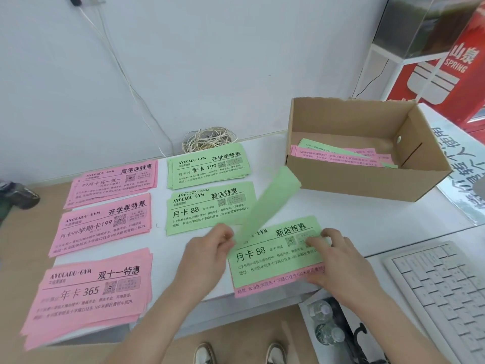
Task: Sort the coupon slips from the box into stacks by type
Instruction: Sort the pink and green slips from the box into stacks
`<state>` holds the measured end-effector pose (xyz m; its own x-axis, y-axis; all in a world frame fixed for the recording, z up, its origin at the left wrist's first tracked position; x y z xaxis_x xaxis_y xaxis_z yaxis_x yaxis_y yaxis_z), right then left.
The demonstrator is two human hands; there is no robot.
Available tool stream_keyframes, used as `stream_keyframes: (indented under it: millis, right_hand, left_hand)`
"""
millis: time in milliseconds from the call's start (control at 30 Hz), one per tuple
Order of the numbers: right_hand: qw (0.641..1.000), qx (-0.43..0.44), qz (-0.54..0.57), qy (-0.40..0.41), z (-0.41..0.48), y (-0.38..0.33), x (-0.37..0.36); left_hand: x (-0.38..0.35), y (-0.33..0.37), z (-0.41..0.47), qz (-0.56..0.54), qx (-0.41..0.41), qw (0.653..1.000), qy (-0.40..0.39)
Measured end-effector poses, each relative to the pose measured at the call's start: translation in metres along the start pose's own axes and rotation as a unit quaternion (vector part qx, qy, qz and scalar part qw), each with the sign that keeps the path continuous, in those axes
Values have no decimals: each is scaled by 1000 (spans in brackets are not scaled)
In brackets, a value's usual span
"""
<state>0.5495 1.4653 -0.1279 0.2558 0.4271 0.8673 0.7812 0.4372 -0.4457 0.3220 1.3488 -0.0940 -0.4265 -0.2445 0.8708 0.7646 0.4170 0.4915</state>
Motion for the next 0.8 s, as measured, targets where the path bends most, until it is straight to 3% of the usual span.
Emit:
stream_keyframes:
  millis: [133, 233, 300, 367, 433, 533, 600, 667, 733, 800]
  right_hand:
    - [999, 22, -21, -16, 5, 1, 7]
    - [999, 29, -13, -24, 8, 2, 12]
    - [999, 29, -11, -27, 8, 2, 13]
    - [999, 31, -12, -27, 9, 0, 13]
    - [999, 37, -24, -30, 9, -3, 13]
    - [995, 60, -67, -45, 8, -7, 13]
    - [993, 71, -83, -52, 8, -9, 13]
    - [993, 73, -79, -54, 9, -7, 13]
    - [994, 71, -62, -49, 9, -5, 12]
    - [996, 70, -37, -37, 10, -1, 11]
  left_hand:
    - [61, -9, 25, 42, -33, 978, 201]
    - [72, -18, 44, 193, -96, 944, 249]
    - [51, -37, 53, 302, -127, 925, 193]
    - [22, -60, 57, 357, -98, 926, 69]
    - [7, -72, 55, 344, -41, 938, -5]
    - [7, -66, 53, 335, 13, 941, -35]
    - [4, -41, 43, 301, -23, 952, -39]
    - [-15, 2, 18, 230, -102, 962, -108]
    - [-47, 35, -10, 254, -164, 931, -203]
    - [-69, 47, -19, 309, -194, 909, -200]
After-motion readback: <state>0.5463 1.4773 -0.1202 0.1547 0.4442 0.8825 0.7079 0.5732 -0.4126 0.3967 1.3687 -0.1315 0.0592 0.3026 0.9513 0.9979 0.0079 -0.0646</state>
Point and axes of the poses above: each hand's wrist, its own z-axis towards the middle knuckle, its own x-axis out of the back of the hand, y = z × x, the point moved 4 cm from there along z, towards the middle knuckle, and after that the axes turned 13 degrees about z, right-handed, at the moved point
